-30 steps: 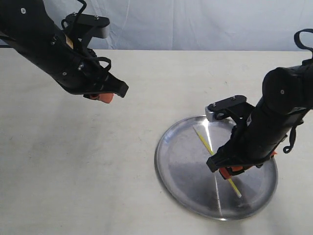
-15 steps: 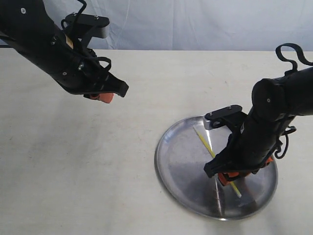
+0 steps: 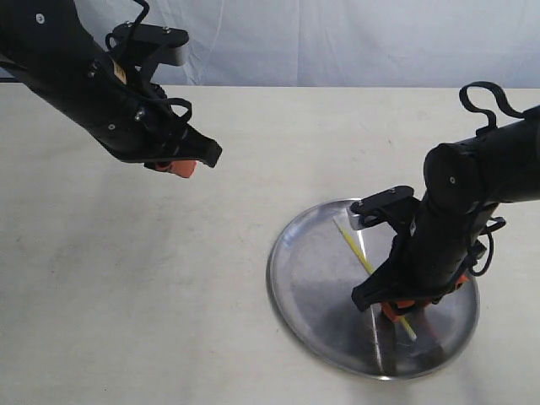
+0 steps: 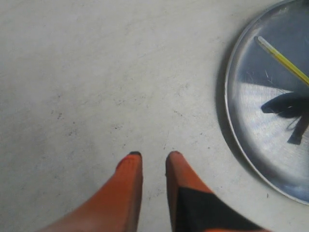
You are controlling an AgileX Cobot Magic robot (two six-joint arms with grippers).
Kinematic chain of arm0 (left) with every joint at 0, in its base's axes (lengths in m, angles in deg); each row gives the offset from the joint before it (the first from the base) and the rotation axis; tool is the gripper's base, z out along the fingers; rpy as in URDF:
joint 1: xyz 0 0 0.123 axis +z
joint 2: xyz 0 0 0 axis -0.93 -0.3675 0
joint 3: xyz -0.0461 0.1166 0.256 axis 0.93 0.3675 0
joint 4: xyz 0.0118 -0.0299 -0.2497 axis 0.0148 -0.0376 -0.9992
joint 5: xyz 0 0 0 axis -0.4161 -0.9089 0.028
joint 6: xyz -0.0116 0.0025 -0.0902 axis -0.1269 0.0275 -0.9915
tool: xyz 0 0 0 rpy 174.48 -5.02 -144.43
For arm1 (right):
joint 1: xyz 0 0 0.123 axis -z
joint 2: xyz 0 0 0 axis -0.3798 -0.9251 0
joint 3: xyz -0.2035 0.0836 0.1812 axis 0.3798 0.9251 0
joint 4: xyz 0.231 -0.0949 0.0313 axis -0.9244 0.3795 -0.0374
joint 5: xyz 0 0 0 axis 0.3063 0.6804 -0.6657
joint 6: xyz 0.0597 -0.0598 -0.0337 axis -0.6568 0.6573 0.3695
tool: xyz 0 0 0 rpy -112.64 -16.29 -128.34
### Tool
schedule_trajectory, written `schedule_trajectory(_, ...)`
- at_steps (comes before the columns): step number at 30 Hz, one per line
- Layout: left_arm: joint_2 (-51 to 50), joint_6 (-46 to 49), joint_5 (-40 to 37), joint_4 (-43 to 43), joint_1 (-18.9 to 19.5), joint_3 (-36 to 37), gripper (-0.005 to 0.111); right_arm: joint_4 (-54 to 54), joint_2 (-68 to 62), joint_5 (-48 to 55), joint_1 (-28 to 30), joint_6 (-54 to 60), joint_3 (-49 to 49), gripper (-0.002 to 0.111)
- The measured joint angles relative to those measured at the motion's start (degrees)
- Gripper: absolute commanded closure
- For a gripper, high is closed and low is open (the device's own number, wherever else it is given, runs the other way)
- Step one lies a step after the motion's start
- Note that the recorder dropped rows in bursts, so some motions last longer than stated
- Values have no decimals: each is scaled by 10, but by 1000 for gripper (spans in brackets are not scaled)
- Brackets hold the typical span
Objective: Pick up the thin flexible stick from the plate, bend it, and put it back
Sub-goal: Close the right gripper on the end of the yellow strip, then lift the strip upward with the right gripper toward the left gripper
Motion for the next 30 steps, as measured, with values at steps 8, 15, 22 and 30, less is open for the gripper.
schedule_trajectory(8, 0, 0, 0, 0, 0, 0, 87, 26, -3, 10, -7, -8, -2, 109)
schedule_trajectory(15, 0, 0, 0, -1, 0, 0, 87, 28, -3, 15, -7, -8, -2, 109)
schedule_trajectory(22, 0, 0, 0, -25, 0, 0, 87, 14, 2, 17, -7, -8, -1, 109)
schedule_trajectory(30, 33, -2, 61, -91, 0, 0, 87, -16, 71, 20, -11, -15, 5, 109)
